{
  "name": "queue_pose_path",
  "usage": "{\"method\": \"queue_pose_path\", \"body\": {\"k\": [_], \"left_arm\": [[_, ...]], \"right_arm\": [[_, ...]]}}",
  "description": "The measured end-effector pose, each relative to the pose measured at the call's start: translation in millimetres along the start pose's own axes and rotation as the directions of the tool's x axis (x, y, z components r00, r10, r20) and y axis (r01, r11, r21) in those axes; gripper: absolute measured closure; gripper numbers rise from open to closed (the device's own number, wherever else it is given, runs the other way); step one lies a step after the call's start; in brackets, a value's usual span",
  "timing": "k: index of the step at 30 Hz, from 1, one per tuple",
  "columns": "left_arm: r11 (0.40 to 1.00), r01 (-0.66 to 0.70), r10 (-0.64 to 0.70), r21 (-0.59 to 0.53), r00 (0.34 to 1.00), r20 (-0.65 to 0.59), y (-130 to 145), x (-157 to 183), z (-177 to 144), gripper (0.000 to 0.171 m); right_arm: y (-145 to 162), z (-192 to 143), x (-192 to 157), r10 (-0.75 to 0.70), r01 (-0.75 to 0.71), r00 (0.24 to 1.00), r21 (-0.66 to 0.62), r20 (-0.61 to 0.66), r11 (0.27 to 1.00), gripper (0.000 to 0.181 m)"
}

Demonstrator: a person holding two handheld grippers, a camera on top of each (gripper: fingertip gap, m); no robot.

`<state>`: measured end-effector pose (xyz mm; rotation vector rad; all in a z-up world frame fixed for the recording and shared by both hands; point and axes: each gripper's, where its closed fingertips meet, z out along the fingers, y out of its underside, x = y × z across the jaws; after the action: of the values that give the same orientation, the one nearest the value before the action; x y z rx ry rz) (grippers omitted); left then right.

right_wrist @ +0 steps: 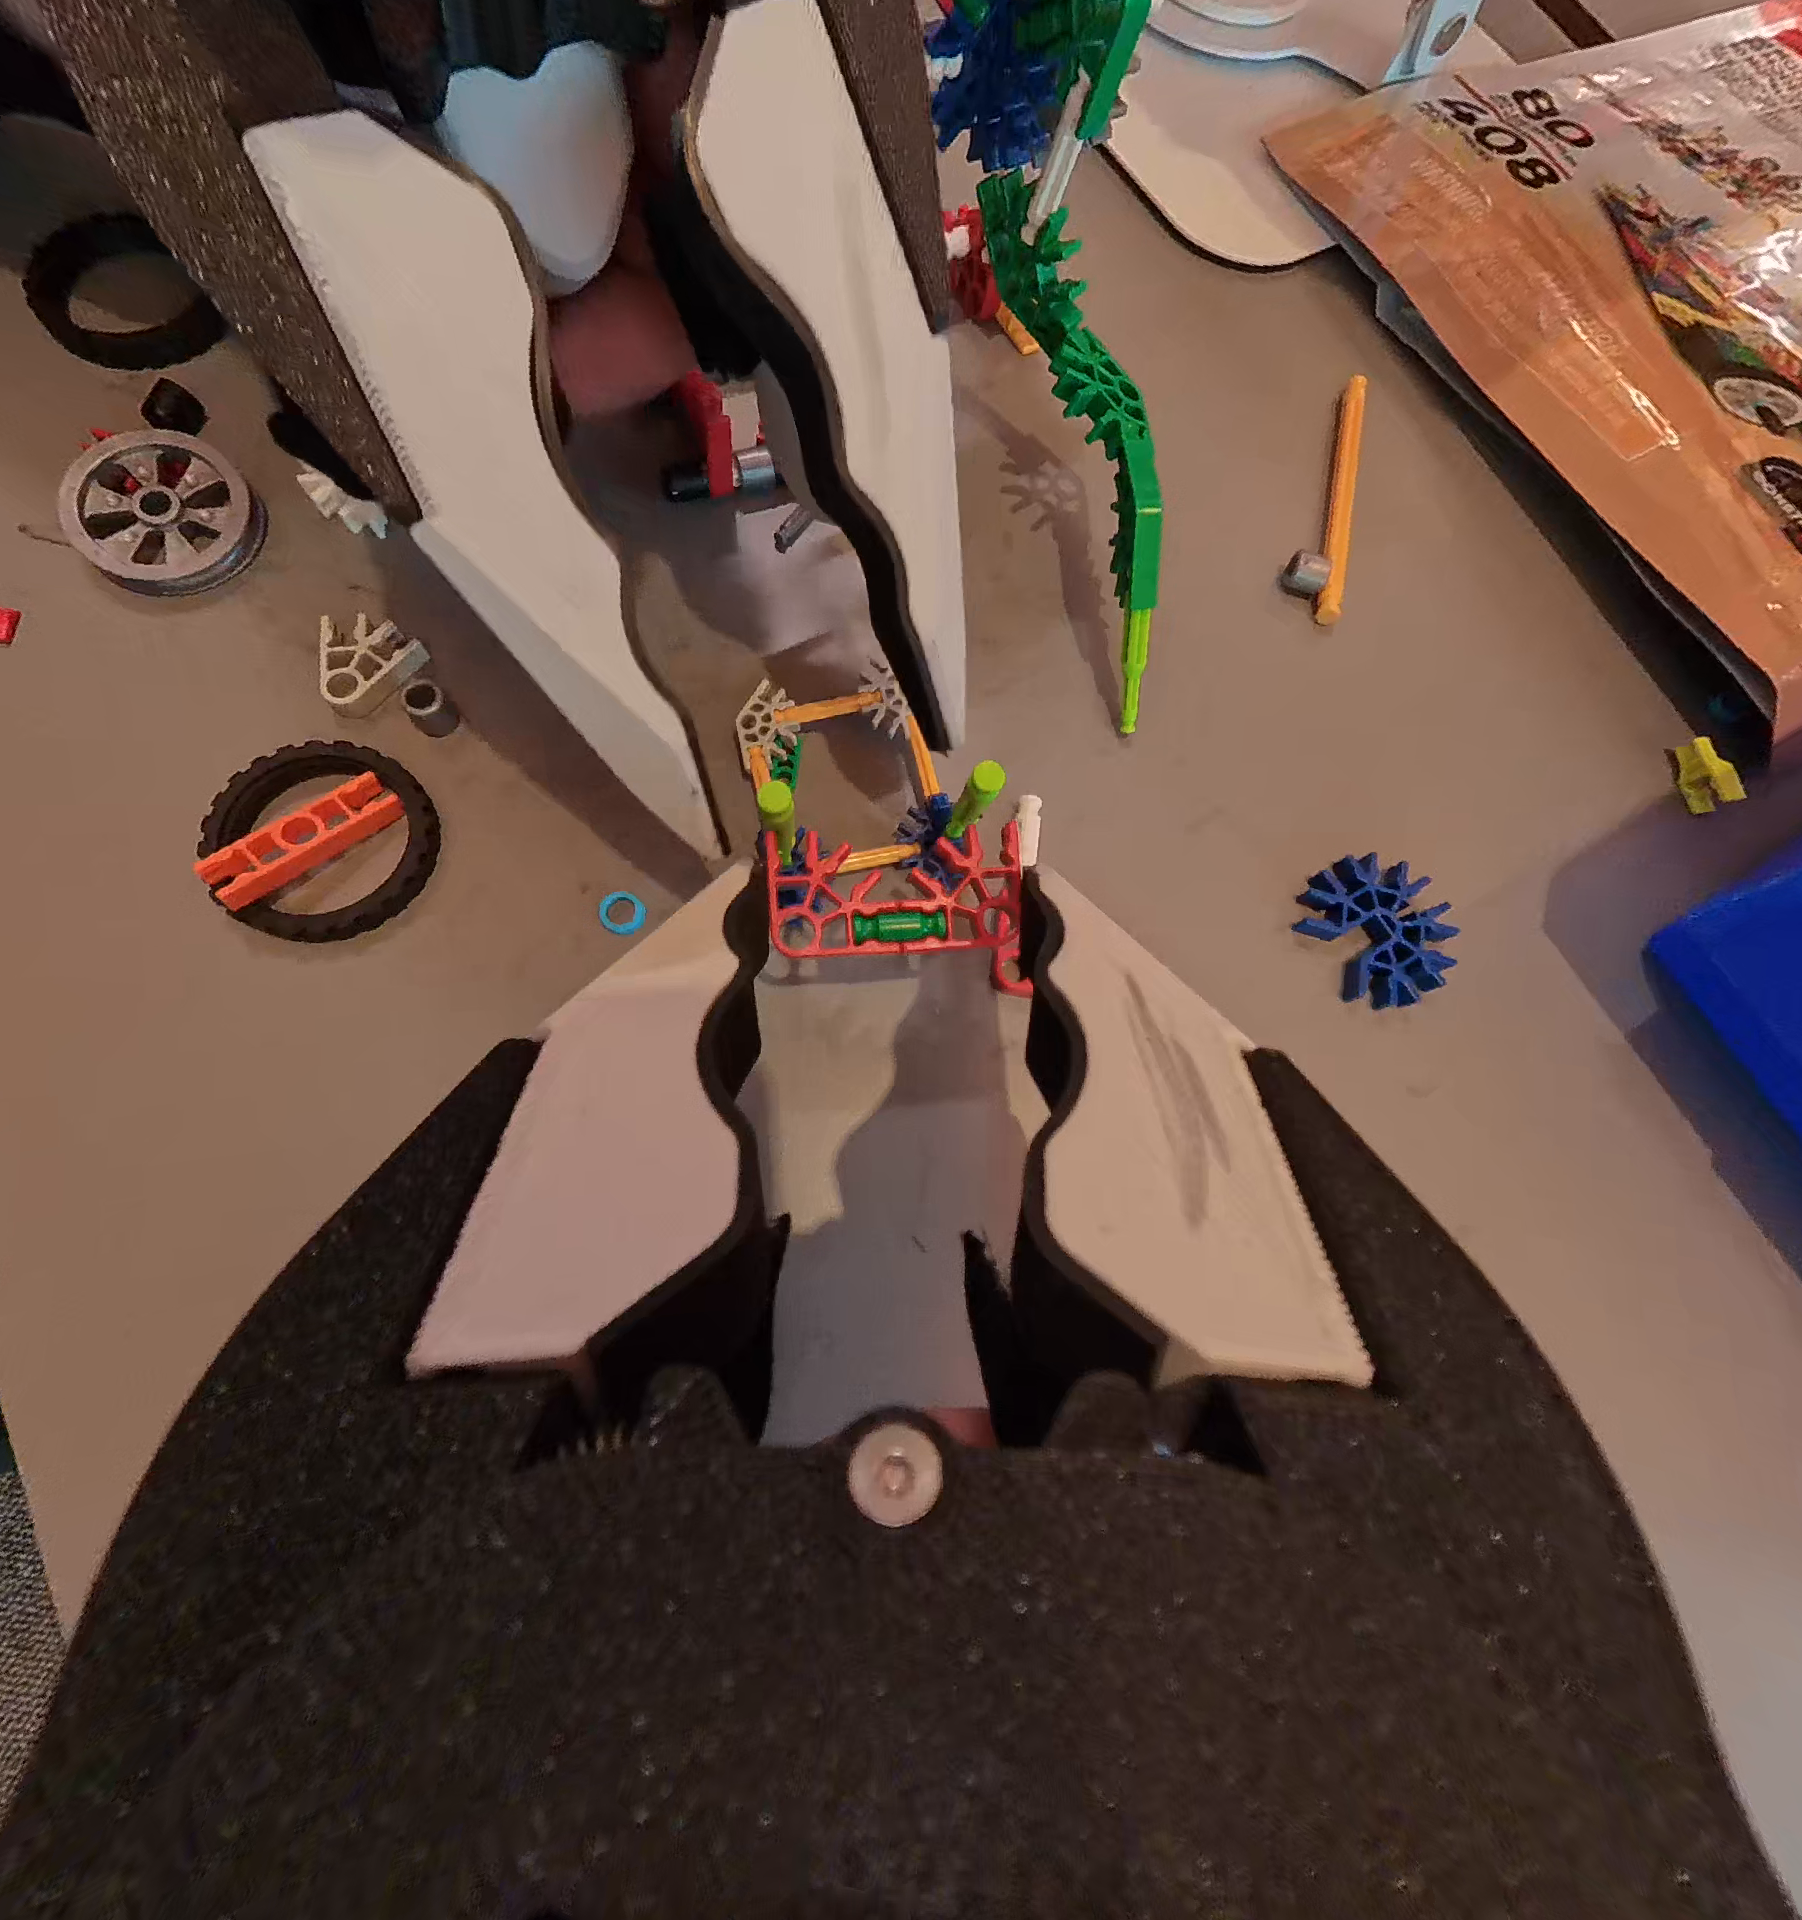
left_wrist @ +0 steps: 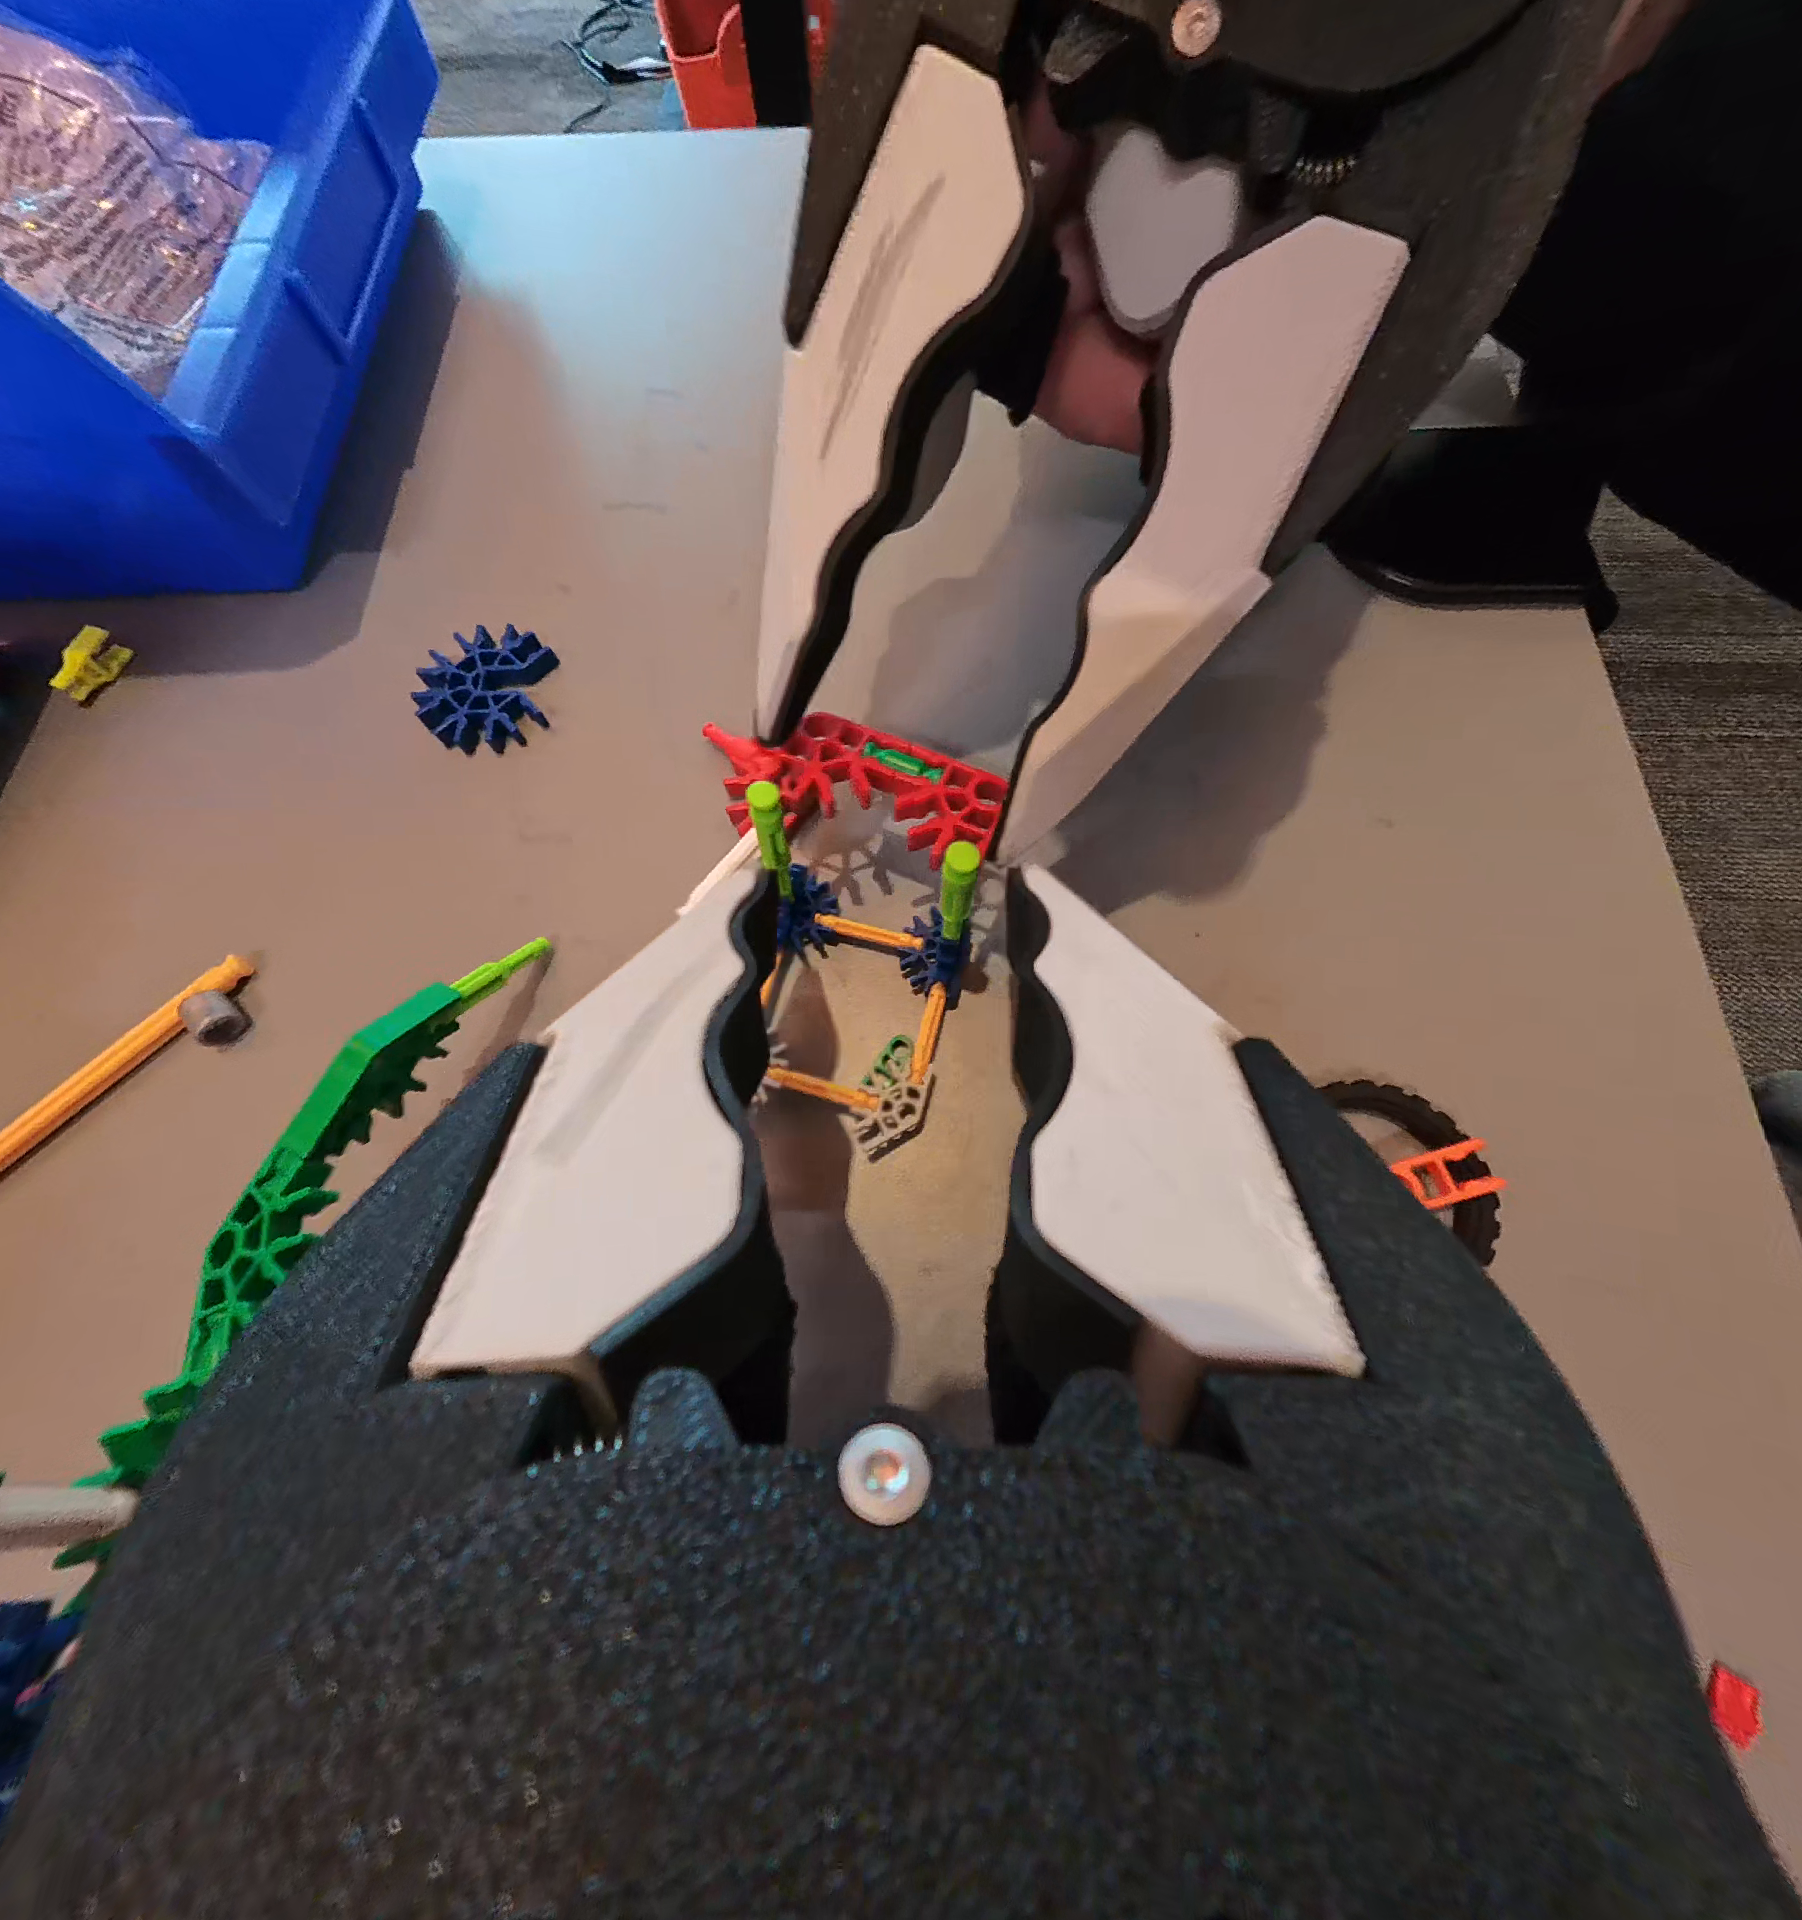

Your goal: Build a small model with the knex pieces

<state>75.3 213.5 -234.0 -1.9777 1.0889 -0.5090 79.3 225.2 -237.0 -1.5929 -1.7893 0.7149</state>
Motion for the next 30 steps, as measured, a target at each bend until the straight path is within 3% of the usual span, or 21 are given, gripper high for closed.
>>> {"method": "queue_pose_path", "body": {"k": [10, 30], "left_arm": [[1.0, -0.023, 0.023, -0.014, 0.999, 0.026, 4, 0, 7, 0.106], [0.999, -0.042, 0.037, 0.02, 0.979, 0.199, 2, 0, 2, 0.11]], "right_arm": [[-9, 2, -1, 0.012, -0.012, 1.0, 0.028, 0.005, 1.0, 0.134], [-18, 4, -8, 0.053, -0.052, 0.998, 0.028, -0.038, 0.998, 0.134]]}}
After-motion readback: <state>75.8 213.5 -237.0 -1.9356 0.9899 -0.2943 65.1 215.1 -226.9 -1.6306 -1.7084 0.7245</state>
